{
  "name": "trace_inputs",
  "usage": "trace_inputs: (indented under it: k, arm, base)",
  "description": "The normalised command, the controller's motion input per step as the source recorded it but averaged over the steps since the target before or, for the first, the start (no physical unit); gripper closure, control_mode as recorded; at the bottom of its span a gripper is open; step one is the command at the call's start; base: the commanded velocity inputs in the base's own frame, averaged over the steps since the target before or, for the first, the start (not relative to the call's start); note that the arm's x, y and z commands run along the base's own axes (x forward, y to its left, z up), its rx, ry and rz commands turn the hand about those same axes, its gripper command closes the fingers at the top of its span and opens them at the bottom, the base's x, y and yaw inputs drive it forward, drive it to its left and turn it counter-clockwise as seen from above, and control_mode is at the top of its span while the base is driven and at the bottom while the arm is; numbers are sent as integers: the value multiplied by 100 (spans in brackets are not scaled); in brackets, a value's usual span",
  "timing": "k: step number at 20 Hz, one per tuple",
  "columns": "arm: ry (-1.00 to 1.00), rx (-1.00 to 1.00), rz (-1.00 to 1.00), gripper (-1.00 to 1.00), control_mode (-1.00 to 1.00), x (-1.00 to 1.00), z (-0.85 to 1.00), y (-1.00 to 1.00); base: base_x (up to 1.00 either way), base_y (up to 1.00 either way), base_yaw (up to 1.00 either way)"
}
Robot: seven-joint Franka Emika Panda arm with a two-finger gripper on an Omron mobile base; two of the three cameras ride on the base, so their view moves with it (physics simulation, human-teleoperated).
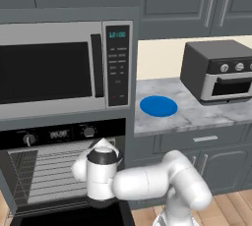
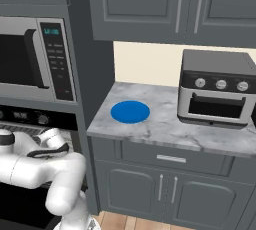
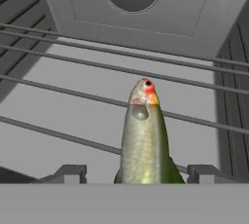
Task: Take the fish from the oven and place it on the plate on the counter.
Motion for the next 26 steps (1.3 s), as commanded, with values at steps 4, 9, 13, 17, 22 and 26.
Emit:
trace_inputs:
  k: [4,9,13,17,22,26]
  arm:
    - [48,18,0,100,-100,0,-52,0]
    - [16,13,0,100,-100,-47,-36,30]
    - [-9,1,0,100,-100,-92,1,25]
    - [-8,0,-4,100,-100,-94,42,0]
    - [-2,5,-9,100,-100,-70,82,0]
    - [0,3,-9,100,-100,-60,99,0]
  base:
    - [0,0,0]
    - [0,0,0]
    - [0,0,0]
    - [0,0,0]
    - [0,0,0]
    - [0,0,0]
